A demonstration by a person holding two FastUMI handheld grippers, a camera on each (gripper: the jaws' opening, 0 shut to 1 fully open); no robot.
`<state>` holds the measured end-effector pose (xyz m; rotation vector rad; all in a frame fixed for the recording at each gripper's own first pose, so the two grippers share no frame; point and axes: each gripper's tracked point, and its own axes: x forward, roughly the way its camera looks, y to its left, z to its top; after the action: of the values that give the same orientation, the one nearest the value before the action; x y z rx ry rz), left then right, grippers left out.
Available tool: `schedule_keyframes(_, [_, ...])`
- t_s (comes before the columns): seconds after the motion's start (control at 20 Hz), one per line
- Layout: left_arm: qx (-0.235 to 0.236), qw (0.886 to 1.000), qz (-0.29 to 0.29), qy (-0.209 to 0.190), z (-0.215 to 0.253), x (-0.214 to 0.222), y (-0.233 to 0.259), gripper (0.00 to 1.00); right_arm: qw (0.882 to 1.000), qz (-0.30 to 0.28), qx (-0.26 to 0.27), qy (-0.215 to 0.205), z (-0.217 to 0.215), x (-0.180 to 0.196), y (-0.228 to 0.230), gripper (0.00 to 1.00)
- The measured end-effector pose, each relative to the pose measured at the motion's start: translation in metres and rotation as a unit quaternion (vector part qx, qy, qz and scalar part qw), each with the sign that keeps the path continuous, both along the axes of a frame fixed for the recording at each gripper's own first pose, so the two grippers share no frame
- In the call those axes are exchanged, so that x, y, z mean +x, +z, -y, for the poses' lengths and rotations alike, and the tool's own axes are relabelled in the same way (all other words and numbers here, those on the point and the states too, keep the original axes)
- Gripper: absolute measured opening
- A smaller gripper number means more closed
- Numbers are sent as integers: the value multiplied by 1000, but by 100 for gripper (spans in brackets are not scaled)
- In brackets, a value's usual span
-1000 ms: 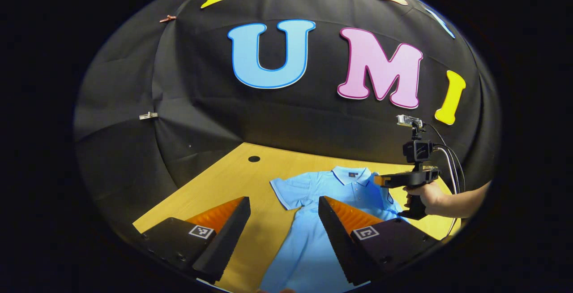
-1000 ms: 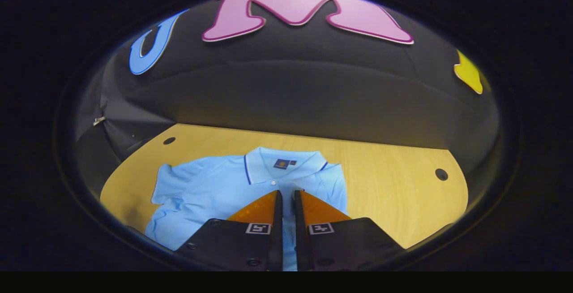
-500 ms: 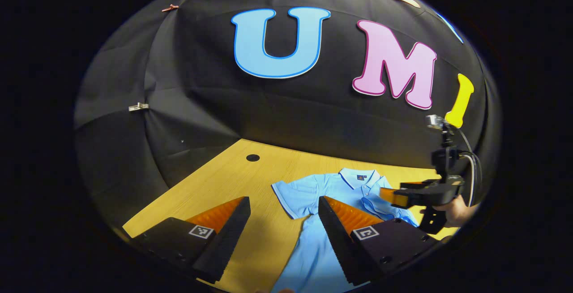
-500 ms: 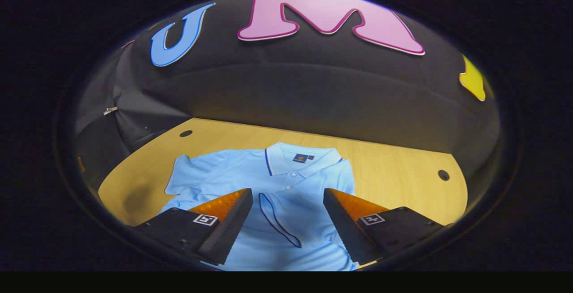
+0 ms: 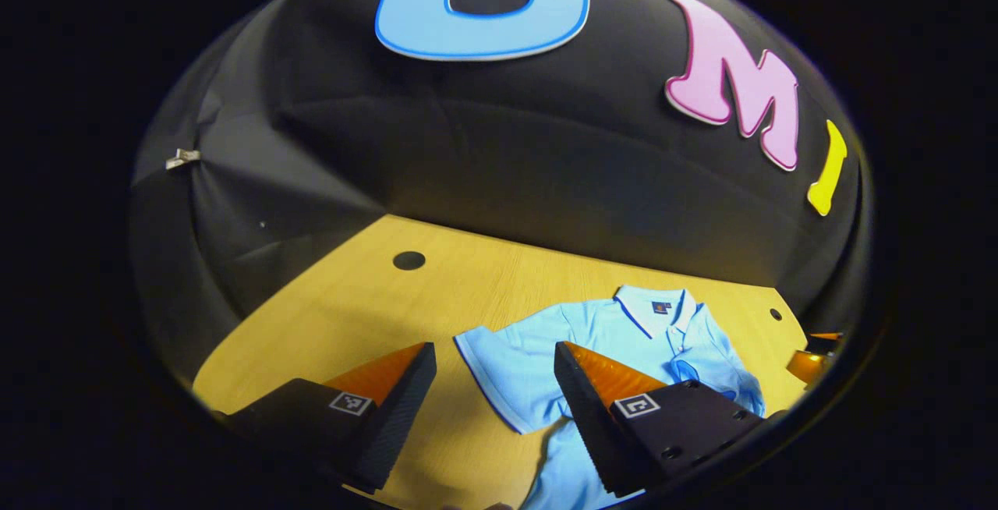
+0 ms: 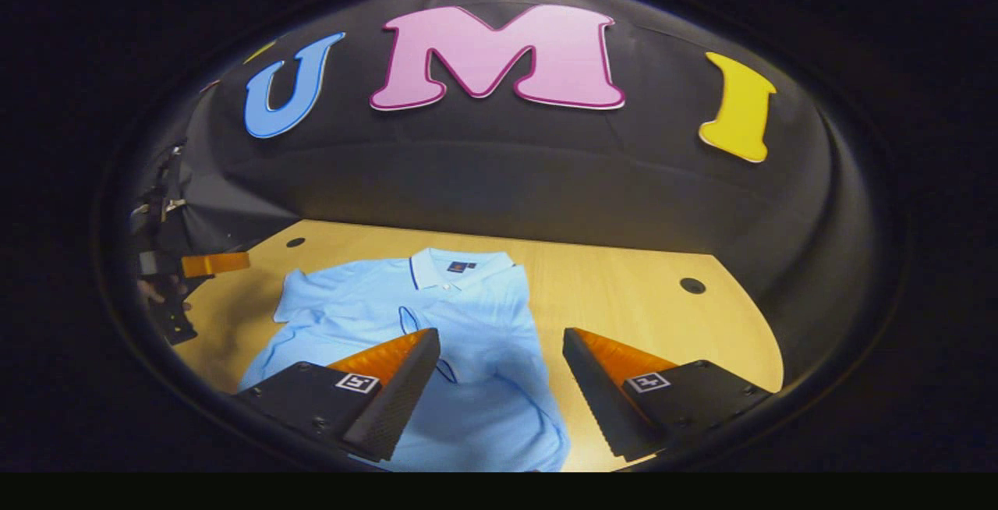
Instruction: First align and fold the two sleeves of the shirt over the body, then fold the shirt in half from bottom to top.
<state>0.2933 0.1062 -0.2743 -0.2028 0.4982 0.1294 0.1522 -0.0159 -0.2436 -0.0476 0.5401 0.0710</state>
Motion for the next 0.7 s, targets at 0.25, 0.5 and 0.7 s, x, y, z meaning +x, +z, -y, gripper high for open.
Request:
schedule_keyframes(0.25, [19,999,-33,-1,-16,51,-52,96,1000,-18,16,15,1,-40,13,99])
schedule_keyframes(0.5, [23,997,-74,-21,-9,68,-91,97,999,-18,34,27,-8,-53,27,99])
schedule_keyframes(0.7, [59,994,-82,-51,0,75,-96,88,999,-8,21,28,1,-53,29,99])
